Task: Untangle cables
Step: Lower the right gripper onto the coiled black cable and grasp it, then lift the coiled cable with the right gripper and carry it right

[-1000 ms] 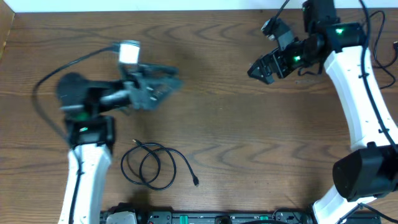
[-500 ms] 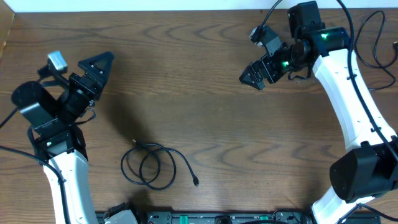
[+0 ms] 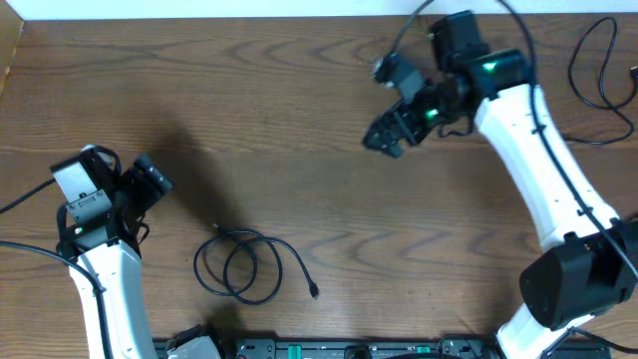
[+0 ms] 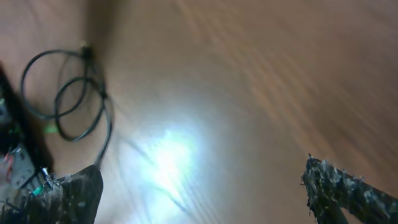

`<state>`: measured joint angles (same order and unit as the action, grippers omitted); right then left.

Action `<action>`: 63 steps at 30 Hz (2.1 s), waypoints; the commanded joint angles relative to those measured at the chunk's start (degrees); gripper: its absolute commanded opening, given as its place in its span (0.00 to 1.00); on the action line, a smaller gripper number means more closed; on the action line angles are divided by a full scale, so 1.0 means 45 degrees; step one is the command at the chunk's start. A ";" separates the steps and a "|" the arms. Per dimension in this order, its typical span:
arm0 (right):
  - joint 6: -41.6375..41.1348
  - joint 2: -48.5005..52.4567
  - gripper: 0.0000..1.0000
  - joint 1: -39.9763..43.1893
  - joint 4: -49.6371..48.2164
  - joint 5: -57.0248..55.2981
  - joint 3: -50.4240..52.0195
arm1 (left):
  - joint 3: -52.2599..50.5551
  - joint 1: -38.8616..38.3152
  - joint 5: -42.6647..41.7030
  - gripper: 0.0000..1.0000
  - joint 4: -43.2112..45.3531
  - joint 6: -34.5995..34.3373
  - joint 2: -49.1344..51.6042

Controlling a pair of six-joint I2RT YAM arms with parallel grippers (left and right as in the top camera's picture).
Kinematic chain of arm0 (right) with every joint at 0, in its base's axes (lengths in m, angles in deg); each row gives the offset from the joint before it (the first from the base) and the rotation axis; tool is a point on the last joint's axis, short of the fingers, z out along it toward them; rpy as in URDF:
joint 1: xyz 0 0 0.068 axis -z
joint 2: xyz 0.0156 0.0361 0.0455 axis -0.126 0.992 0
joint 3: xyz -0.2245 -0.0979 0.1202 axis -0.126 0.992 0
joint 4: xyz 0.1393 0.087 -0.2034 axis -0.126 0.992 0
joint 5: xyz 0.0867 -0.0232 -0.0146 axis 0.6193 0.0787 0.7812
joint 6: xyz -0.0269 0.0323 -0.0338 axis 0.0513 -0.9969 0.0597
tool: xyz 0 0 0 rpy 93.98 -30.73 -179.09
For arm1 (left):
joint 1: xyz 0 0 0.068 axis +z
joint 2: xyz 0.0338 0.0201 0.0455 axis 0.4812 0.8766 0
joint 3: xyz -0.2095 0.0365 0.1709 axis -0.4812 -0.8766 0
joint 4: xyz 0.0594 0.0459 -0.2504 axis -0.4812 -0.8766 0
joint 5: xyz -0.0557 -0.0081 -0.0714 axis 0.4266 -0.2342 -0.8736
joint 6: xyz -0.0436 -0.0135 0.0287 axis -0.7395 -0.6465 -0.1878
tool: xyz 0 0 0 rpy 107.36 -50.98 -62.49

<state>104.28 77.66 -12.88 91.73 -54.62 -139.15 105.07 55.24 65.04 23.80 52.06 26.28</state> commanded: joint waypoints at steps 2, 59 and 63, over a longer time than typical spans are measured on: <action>0.0680 0.0058 0.99 -0.1350 -0.0340 -0.0010 0.0981 | 0.0107 0.0029 0.2084 0.98 -0.0306 0.0758 -0.0126; -0.0690 0.2268 0.84 -0.8563 -1.6359 -0.3415 0.9330 | 0.0107 0.0029 0.1987 0.98 -0.0447 0.0704 -0.0092; -0.0665 0.2919 0.76 -0.8650 -1.6980 -0.3419 0.9330 | 0.0107 0.0029 0.1987 0.98 -0.0447 0.0704 -0.0092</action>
<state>101.81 88.32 -51.04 15.64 -69.47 -97.32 105.07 55.24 73.25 21.90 54.49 26.28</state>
